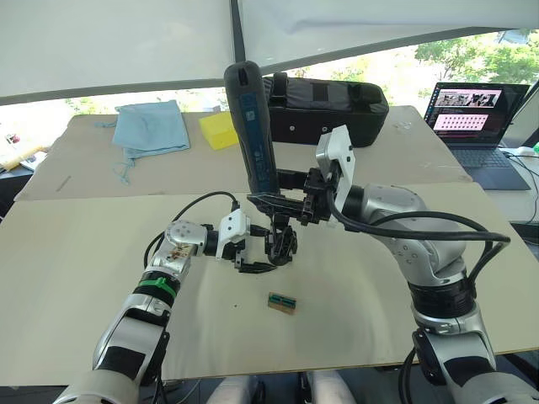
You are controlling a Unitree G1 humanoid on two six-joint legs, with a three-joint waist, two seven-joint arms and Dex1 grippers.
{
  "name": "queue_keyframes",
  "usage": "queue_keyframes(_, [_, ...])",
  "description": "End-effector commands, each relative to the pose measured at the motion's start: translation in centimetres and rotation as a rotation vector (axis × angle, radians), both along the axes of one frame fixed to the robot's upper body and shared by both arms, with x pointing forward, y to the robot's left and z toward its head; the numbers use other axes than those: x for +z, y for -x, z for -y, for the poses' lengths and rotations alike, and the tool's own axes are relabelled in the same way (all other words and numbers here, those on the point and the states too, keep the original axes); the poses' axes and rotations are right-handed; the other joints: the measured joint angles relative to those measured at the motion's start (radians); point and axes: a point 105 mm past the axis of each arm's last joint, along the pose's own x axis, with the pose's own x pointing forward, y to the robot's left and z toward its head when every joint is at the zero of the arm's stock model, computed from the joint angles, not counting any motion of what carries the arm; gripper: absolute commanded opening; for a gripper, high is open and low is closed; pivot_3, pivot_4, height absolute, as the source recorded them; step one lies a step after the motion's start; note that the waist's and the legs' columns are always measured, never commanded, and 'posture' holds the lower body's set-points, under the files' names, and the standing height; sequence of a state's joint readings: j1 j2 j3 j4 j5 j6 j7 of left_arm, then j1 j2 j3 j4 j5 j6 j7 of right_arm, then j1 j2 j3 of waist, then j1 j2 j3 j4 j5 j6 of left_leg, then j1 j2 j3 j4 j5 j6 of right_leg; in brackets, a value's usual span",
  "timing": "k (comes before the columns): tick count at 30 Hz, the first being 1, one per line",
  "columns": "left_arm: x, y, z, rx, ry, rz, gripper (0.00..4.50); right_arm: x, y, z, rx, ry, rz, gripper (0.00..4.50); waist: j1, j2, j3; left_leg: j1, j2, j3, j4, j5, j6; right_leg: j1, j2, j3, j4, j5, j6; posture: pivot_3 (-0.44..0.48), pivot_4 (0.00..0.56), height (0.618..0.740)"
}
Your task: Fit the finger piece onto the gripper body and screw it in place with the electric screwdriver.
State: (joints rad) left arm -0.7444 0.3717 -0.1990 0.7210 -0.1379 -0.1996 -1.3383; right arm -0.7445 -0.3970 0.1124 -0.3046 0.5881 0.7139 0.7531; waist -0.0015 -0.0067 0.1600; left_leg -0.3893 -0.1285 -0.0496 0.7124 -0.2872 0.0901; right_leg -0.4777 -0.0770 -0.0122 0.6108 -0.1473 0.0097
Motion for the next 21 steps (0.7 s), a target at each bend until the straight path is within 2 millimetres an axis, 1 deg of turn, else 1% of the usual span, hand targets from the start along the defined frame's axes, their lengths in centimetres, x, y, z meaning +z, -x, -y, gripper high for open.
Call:
queue_keyframes(1, [1.1, -0.1, 0.3, -0.009, 0.019, 0.044, 4.50, 1.8, 0.9, -0.1, 0.022, -0.041, 0.101, 1.92, 0.000, 0.000, 0.000, 0.000, 0.000, 0.000, 0.000, 0.000, 0.000, 0.000, 0.000, 0.000, 0.000, 0.000, 0.000, 0.000, 0.150, 0.740])
queue_keyframes(10, [0.7, 0.0, 0.9, -0.010, 0.027, 0.037, 4.50, 1.5, 0.6, 0.0, 0.008, -0.043, 0.094, 1.92, 0.000, 0.000, 0.000, 0.000, 0.000, 0.000, 0.000, 0.000, 0.000, 0.000, 0.000, 0.000, 0.000, 0.000, 0.000, 0.000, 0.150, 0.740])
queue_keyframes(21, [0.2, -0.3, 1.8, 0.004, 0.035, 0.026, 4.50, 0.5, 0.0, 0.3, -0.013, -0.025, 0.094, 1.92, 0.001, 0.000, 0.000, 0.000, 0.000, 0.000, 0.000, 0.000, 0.000, 0.000, 0.000, 0.000, 0.000, 0.000, 0.000, 0.000, 0.150, 0.740])
